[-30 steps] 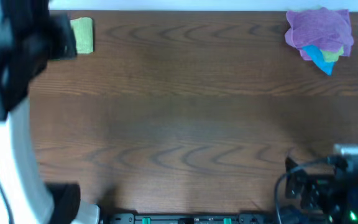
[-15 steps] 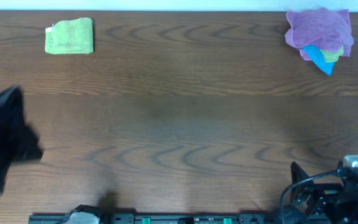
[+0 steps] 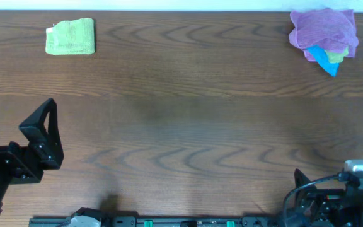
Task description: Fold the cloth
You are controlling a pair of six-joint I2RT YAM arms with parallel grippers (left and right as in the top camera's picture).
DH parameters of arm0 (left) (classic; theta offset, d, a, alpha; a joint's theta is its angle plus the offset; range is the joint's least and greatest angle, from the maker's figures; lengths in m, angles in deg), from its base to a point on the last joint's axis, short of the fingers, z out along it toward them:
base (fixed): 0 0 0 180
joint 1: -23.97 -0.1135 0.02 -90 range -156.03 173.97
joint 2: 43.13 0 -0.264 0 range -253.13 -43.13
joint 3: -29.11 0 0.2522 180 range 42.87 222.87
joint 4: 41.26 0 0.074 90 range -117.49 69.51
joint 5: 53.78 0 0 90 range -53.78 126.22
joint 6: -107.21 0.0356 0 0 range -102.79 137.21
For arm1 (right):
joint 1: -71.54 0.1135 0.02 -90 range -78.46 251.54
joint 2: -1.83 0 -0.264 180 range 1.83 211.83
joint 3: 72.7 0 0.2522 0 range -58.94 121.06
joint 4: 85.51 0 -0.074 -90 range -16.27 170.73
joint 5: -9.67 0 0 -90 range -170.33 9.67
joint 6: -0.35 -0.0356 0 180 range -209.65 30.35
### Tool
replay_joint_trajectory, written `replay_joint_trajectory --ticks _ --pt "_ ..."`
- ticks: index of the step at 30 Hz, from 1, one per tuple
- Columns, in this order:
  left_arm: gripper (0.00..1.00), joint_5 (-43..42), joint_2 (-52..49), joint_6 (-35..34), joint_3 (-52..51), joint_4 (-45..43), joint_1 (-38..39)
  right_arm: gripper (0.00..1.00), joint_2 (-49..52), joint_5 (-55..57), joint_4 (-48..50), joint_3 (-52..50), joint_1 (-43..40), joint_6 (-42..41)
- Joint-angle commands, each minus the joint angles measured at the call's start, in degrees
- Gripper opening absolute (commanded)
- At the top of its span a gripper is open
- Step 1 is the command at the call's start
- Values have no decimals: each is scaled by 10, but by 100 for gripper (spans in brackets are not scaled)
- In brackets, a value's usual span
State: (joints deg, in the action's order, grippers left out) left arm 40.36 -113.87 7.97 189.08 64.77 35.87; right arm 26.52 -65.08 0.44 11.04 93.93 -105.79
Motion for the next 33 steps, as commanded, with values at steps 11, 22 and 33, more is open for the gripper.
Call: replay_joint_trajectory --ticks 11,22,33 --pt "95 -12 0 0 -2 45 2 99 -1 6 -4 5 -3 5" --pt "96 20 -1 2 -3 45 2 99 -1 7 -4 5 -3 5" --pt "96 39 63 87 -183 -39 -57 99 -1 7 -4 5 -3 5"
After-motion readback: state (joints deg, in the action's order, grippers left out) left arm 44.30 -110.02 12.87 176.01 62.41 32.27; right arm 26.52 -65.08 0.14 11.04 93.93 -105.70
